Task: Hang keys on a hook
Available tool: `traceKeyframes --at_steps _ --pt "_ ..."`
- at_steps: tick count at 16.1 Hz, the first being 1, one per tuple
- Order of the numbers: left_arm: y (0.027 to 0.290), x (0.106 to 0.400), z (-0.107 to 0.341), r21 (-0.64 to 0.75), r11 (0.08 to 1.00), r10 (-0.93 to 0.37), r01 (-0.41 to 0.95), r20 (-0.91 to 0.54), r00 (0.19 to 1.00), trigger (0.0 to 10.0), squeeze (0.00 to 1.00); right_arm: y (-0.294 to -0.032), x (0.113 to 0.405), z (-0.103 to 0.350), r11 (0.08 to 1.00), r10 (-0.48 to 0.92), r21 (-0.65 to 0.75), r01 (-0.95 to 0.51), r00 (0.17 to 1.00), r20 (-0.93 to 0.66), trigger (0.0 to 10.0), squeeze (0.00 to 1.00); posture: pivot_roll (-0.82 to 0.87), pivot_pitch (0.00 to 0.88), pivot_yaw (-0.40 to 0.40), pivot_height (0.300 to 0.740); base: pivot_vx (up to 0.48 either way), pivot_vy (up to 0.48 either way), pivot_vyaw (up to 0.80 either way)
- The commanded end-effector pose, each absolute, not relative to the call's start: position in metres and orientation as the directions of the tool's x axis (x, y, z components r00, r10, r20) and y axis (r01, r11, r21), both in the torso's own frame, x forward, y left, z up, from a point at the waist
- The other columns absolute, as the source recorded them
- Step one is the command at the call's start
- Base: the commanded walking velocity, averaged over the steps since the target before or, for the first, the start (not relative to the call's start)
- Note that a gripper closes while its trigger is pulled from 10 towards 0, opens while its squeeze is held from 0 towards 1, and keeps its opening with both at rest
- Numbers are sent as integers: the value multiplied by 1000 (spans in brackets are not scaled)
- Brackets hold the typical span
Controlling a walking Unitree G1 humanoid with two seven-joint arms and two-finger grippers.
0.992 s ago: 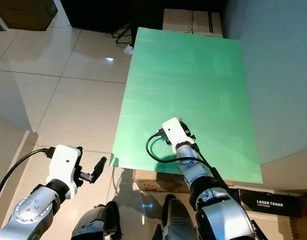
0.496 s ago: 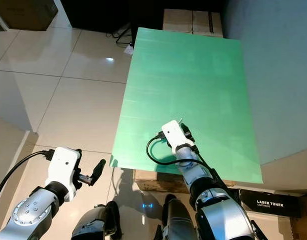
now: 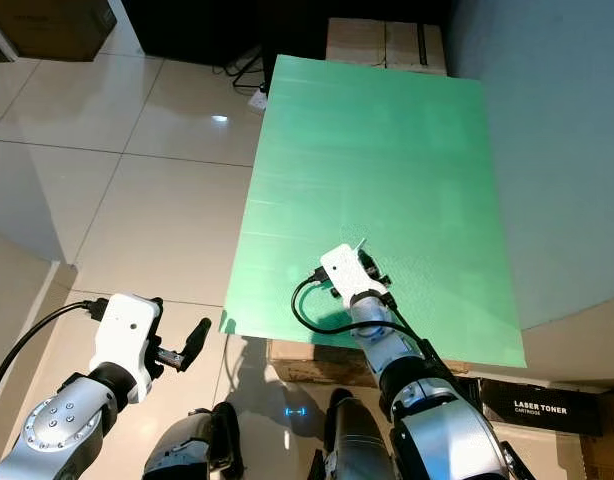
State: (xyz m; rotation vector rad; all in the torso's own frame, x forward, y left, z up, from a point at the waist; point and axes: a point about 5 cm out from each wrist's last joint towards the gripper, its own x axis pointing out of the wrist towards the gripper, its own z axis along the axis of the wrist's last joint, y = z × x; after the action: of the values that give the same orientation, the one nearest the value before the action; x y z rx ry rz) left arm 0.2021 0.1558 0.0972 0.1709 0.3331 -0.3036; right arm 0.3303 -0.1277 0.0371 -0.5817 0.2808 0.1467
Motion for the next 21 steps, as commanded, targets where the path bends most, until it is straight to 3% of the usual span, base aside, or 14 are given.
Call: traceKeyframes --at_steps 1,10,21 --pt "156 199 97 125 938 -263 324 -355 897 10000 0 -131 318 20 824 48 -509 -249 926 -375 0 0 35 315 34 723 0 0 0" --pt "155 199 96 123 938 -262 324 -358 896 10000 0 -131 320 24 820 64 -517 -246 936 -345 0 0 34 317 32 723 0 0 0" --pt "152 203 94 119 939 -266 324 -347 899 10000 0 -118 354 78 835 102 -526 -162 985 -142 0 0 19 302 23 723 0 0 0"
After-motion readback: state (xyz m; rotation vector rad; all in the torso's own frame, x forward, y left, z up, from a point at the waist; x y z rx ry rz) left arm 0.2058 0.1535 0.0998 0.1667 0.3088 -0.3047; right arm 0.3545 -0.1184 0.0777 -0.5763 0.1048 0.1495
